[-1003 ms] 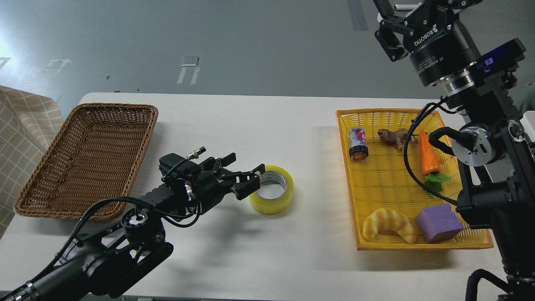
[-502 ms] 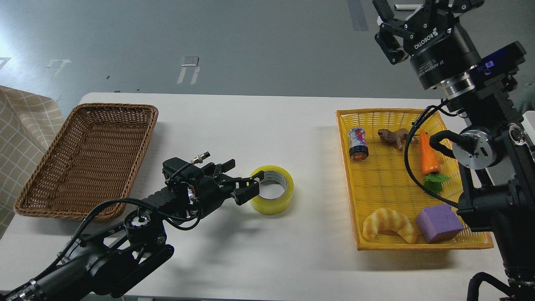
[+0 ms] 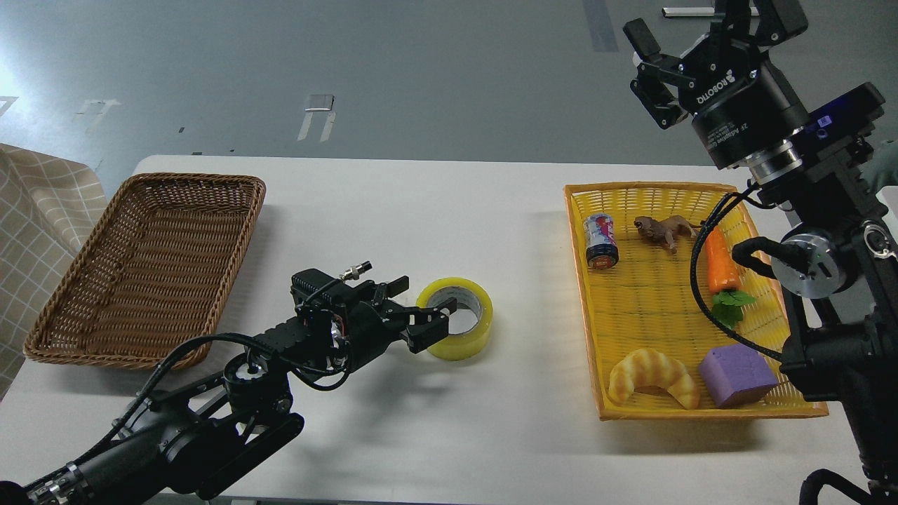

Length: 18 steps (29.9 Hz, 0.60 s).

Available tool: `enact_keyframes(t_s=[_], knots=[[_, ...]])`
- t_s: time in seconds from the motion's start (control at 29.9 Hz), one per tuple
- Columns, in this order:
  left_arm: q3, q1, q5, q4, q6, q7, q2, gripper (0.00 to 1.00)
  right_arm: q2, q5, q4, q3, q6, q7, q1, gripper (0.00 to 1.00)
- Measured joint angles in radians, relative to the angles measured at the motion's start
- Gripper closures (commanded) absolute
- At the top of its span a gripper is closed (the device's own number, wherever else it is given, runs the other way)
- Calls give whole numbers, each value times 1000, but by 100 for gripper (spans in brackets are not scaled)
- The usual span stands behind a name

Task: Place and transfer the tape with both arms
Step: 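Close the left gripper on the tape roll's rim and lift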

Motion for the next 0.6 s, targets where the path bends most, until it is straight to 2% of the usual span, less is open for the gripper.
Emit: enact_keyframes(t_s=[0.13, 0.2, 0.23, 0.4, 0.47, 0.54, 0.6], knots=[[8, -13, 0, 22, -8, 0, -23, 2, 0, 0, 0, 1, 1, 0, 0, 0], [9, -19, 0, 36, -9, 0, -29, 11, 0, 0, 0, 2, 1, 0, 1, 0], [9, -21, 0, 40, -9, -1, -31, 11, 0, 0, 1, 2, 1, 0, 2, 0], [12, -32, 0, 47, -11, -4, -46, 32, 0, 0, 7, 2, 1, 0, 2, 0], [22, -38, 0, 51, -14, -5, -48, 49, 0, 0, 11, 2, 1, 0, 0, 0], [34, -42, 0, 55, -23, -5, -49, 53, 0, 0, 14, 2, 1, 0, -3, 0], [41, -44, 0, 55, -32, -3, -49, 53, 0, 0, 19, 2, 1, 0, -5, 0]])
